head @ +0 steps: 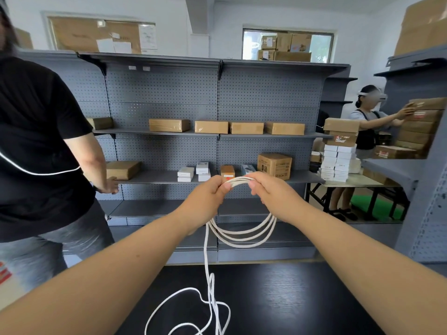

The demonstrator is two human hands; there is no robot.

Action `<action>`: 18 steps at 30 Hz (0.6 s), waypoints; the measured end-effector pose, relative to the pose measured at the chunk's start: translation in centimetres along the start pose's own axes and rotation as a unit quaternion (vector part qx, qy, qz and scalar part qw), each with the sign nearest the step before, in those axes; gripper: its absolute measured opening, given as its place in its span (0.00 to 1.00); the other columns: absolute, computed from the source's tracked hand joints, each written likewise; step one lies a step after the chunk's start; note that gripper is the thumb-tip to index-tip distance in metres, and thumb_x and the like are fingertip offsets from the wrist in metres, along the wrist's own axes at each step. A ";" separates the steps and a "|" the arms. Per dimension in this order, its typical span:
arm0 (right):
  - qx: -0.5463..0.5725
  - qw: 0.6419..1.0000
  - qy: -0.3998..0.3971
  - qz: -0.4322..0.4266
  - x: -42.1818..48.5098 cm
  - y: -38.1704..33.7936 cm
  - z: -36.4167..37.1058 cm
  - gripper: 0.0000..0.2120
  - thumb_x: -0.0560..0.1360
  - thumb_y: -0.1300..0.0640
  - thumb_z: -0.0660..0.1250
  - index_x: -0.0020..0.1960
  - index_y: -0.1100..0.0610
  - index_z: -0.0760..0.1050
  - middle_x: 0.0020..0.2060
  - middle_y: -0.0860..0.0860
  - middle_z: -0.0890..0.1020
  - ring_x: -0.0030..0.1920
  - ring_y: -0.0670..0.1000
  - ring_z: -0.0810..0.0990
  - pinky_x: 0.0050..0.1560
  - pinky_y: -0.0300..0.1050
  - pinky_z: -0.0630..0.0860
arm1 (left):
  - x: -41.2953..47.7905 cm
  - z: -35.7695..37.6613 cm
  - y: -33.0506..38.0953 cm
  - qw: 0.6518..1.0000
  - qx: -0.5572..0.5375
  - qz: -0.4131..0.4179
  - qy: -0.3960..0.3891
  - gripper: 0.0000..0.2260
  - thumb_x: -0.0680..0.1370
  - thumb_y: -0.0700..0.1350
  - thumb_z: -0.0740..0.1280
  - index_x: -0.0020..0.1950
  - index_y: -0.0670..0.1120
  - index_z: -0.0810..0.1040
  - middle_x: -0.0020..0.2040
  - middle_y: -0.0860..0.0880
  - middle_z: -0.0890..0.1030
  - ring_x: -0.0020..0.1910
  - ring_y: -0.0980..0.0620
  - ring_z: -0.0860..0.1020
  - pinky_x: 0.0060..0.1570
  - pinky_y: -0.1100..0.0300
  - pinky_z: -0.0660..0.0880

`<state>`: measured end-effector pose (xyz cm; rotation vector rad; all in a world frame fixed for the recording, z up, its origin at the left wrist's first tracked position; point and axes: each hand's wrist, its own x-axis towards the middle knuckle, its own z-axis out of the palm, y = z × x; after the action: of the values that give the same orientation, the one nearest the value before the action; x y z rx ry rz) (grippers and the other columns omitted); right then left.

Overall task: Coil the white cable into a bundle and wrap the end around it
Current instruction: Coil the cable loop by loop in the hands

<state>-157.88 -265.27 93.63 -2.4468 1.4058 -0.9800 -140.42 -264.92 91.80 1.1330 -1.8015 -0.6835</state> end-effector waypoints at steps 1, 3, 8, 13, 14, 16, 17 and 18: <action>-0.026 1.000 0.002 -0.009 0.1 0.0 0.0 0.12 0.81 0.55 0.53 0.60 0.55 0.72 0.38 0.43 0.72 0.37 0.40 0.69 0.37 0.34 0.64 | 0.0 -0.1 -0.1 1.000 -0.021 -0.011 -0.010 0.09 0.81 0.47 0.57 0.44 0.48 0.73 0.34 0.50 0.69 0.33 0.52 0.67 0.38 0.59 0.67; -0.056 0.998 0.006 -0.019 0.2 0.2 -0.2 0.12 0.81 0.56 0.54 0.56 0.57 0.74 0.36 0.45 0.72 0.39 0.46 0.70 0.39 0.42 0.64 | 0.0 -0.4 -0.2 0.995 -0.082 -0.039 -0.046 0.09 0.81 0.46 0.58 0.48 0.45 0.76 0.36 0.50 0.71 0.33 0.53 0.69 0.38 0.62 0.69; -0.072 0.996 0.025 -0.038 0.0 0.5 -1.3 0.13 0.80 0.57 0.56 0.58 0.57 0.76 0.48 0.54 0.80 0.51 0.53 0.74 0.49 0.45 0.67 | -0.3 -1.9 -0.6 0.958 -0.216 -0.102 -0.159 0.07 0.79 0.39 0.61 0.52 0.41 0.78 0.39 0.49 0.78 0.38 0.54 0.76 0.45 0.62 0.75; -0.083 0.995 0.044 -0.033 0.0 0.5 -1.9 0.13 0.80 0.57 0.55 0.58 0.56 0.76 0.50 0.57 0.80 0.53 0.54 0.75 0.52 0.46 0.68 | -0.1 -2.3 -0.2 0.973 -0.165 -0.082 -0.138 0.07 0.77 0.37 0.64 0.54 0.39 0.79 0.40 0.49 0.81 0.42 0.55 0.78 0.47 0.63 0.75; -0.078 0.995 0.059 -0.030 0.0 0.4 -1.9 0.13 0.80 0.58 0.55 0.58 0.56 0.77 0.50 0.56 0.80 0.53 0.54 0.75 0.52 0.45 0.67 | 0.0 -2.1 -0.1 0.979 -0.152 -0.068 -0.116 0.07 0.78 0.37 0.64 0.52 0.40 0.80 0.39 0.51 0.82 0.41 0.56 0.78 0.46 0.62 0.75; -0.067 0.993 0.091 -0.028 -0.2 0.3 -1.8 0.13 0.80 0.59 0.55 0.57 0.57 0.77 0.50 0.56 0.80 0.53 0.54 0.75 0.52 0.45 0.67 | 0.0 -1.5 -0.3 0.988 -0.135 -0.033 -0.067 0.07 0.78 0.38 0.64 0.50 0.45 0.81 0.38 0.53 0.82 0.41 0.56 0.78 0.44 0.63 0.74; -0.061 0.992 0.106 -0.025 -0.3 0.2 -1.7 0.13 0.80 0.59 0.55 0.57 0.57 0.77 0.50 0.56 0.80 0.53 0.54 0.75 0.52 0.45 0.67 | 0.0 -1.1 -0.4 0.992 -0.123 -0.016 -0.038 0.07 0.78 0.39 0.64 0.49 0.48 0.81 0.39 0.53 0.82 0.42 0.55 0.77 0.44 0.63 0.73; -0.051 0.991 0.119 -0.020 -0.4 0.0 -1.5 0.13 0.80 0.59 0.55 0.57 0.58 0.77 0.50 0.56 0.80 0.53 0.54 0.75 0.53 0.46 0.67 | -0.1 -0.7 -0.6 0.994 -0.109 0.000 -0.009 0.08 0.79 0.40 0.63 0.48 0.51 0.80 0.41 0.53 0.82 0.43 0.54 0.77 0.46 0.62 0.72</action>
<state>-158.94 -264.64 94.59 -2.5074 1.5190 -1.2762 -139.56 -265.09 91.60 0.9835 -1.6957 -0.8702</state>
